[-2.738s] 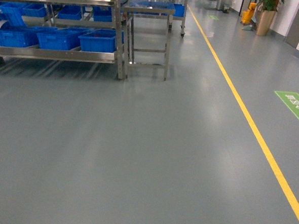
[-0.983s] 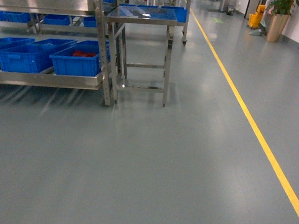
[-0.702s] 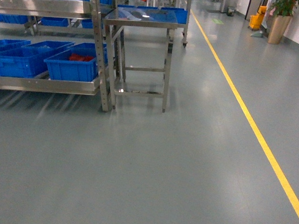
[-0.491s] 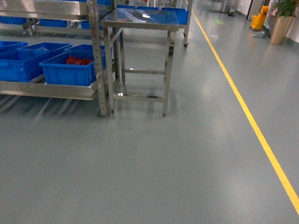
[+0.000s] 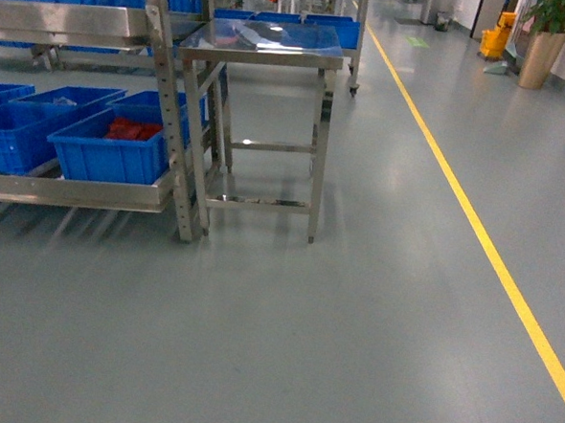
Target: Sort blue parts and orange caps into right shelf containers
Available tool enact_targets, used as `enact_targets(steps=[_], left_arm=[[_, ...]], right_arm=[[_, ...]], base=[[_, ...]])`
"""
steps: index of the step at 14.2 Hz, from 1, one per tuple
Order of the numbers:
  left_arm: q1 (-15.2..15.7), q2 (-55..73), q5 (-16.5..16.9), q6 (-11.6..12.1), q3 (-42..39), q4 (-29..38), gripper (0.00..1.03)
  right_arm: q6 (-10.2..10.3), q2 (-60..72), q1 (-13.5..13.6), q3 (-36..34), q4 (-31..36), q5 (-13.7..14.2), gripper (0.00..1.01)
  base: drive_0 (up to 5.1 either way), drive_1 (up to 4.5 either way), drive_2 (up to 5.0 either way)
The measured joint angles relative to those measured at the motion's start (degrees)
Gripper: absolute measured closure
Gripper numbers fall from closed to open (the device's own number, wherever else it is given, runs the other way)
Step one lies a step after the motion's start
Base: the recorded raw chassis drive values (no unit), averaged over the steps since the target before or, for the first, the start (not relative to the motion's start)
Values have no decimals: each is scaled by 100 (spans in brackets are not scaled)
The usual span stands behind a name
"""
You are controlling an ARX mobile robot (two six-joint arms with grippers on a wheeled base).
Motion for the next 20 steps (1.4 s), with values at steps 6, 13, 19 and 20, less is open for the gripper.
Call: enact_targets(steps=[6, 13, 19, 20], left_arm=[[0, 0, -2, 0, -2, 7, 60], [0, 0, 0, 0, 0, 24, 60], [0, 0, -2, 0, -2, 11, 60], [0, 0, -2, 0, -2, 22, 60]], right_arm=[[0, 0, 0, 0, -4, 0, 58], [2, 0, 0, 0, 31, 0, 58], [0, 0, 0, 0, 4, -2, 58], [2, 0, 0, 0, 28, 0, 58]], base=[[-7, 426, -441], [2, 435, -432], [8, 442, -425], [1, 435, -432]])
